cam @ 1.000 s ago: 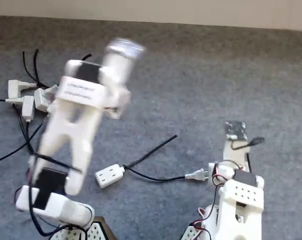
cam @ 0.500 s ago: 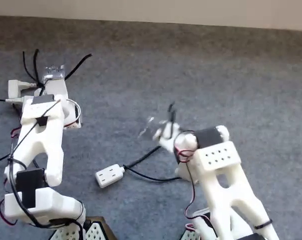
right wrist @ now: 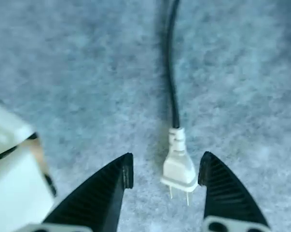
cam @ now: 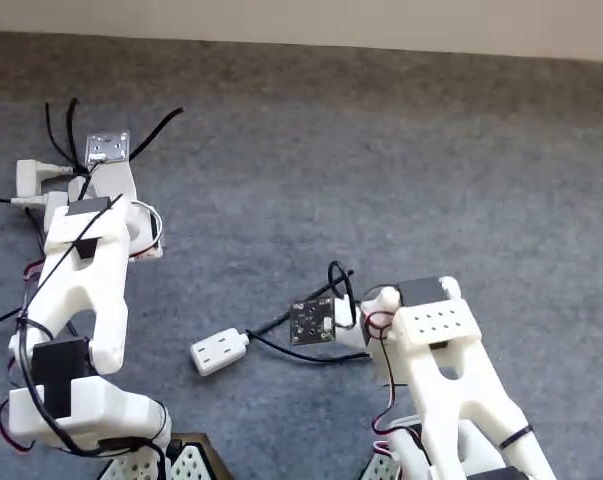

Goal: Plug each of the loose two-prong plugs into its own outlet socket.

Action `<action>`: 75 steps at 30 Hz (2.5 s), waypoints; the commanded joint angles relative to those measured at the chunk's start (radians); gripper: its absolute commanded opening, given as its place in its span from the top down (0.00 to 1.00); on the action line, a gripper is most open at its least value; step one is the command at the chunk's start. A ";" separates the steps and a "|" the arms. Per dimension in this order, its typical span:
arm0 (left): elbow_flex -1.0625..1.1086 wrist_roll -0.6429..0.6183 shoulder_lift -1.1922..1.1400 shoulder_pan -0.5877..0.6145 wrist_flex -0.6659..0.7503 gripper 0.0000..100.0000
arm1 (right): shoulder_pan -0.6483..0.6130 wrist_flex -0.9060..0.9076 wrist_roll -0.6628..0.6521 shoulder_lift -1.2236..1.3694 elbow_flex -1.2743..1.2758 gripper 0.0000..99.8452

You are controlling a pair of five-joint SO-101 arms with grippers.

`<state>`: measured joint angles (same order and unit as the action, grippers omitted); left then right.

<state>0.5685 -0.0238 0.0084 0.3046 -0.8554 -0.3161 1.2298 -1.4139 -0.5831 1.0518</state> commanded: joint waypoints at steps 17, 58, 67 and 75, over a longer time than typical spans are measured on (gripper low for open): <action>0.002 0.000 0.030 -0.024 0.008 0.84 | 0.056 -0.271 0.144 0.001 0.125 1.00; 0.602 0.330 1.770 -0.463 -0.367 0.61 | -0.351 -0.558 1.424 -0.486 -0.168 0.99; 0.742 0.301 1.770 -0.479 -0.215 0.61 | -0.501 -0.765 1.456 -0.484 0.016 0.99; 0.875 0.259 1.759 -0.470 -0.023 0.61 | -0.521 -0.759 1.491 -0.486 0.027 0.99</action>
<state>1.3663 0.2478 1.7760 -0.1619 -1.0012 -0.8255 0.4902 0.0621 -1.0449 1.0902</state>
